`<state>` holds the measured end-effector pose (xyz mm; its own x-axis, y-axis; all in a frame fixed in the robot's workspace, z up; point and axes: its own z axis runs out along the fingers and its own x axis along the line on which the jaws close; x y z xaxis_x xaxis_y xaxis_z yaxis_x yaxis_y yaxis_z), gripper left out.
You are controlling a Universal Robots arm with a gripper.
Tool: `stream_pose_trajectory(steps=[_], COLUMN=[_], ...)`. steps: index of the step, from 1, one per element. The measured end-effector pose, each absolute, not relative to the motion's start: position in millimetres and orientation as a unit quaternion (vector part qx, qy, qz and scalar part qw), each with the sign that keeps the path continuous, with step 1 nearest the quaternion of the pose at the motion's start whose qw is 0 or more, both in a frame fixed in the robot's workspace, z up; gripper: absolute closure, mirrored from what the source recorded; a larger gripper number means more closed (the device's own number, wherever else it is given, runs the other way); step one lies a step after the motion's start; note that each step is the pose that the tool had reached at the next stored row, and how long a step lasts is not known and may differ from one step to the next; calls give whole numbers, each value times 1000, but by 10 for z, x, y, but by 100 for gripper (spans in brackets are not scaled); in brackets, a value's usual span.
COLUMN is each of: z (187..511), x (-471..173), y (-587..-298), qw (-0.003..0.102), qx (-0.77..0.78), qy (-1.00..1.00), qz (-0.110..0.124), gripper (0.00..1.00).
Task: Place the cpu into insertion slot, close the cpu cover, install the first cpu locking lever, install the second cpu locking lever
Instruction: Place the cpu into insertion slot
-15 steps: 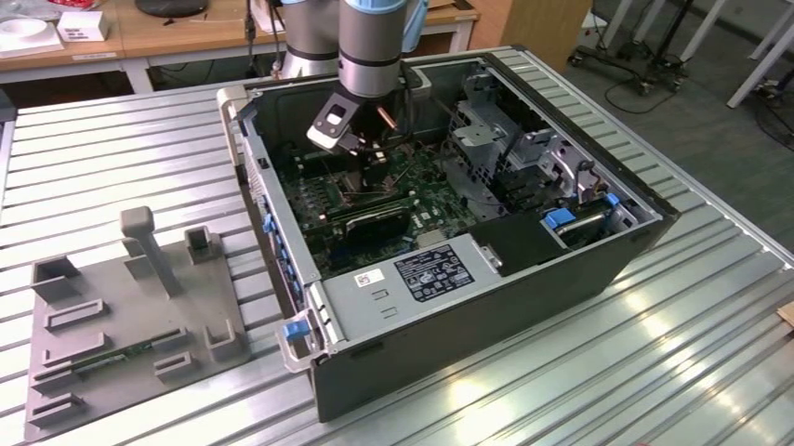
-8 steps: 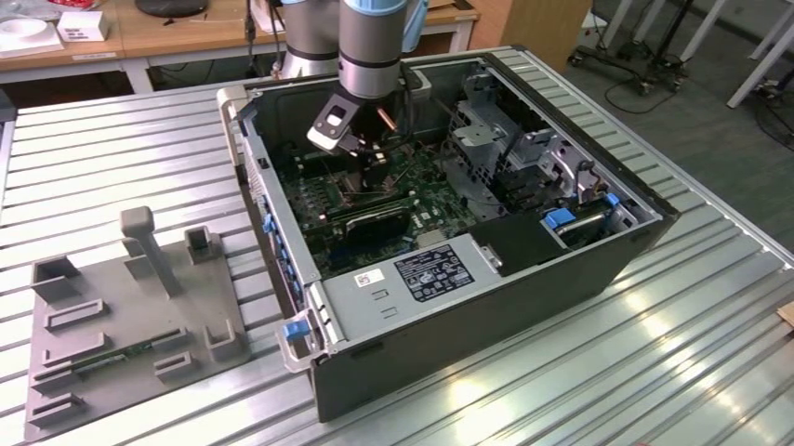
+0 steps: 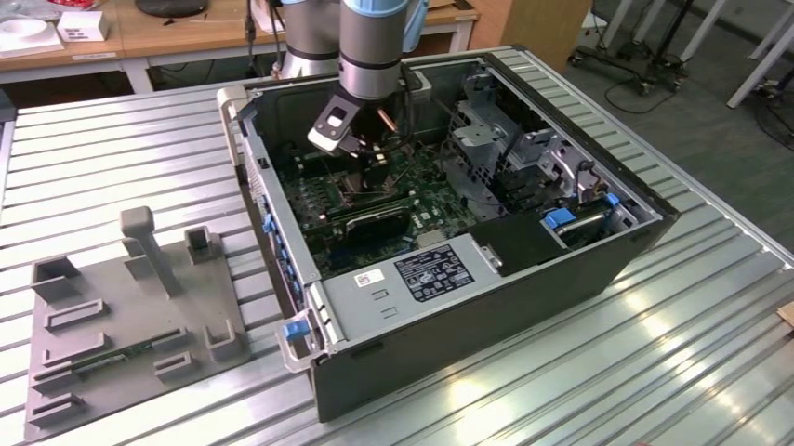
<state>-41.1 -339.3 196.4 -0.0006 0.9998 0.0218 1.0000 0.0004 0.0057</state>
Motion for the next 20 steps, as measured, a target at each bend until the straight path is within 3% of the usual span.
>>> stream_pose_trajectory(steps=[20], z=[1951], x=[-409], y=[-3397], qw=[6], qx=[-709], qy=[-705], qz=[-10], gripper=[46])
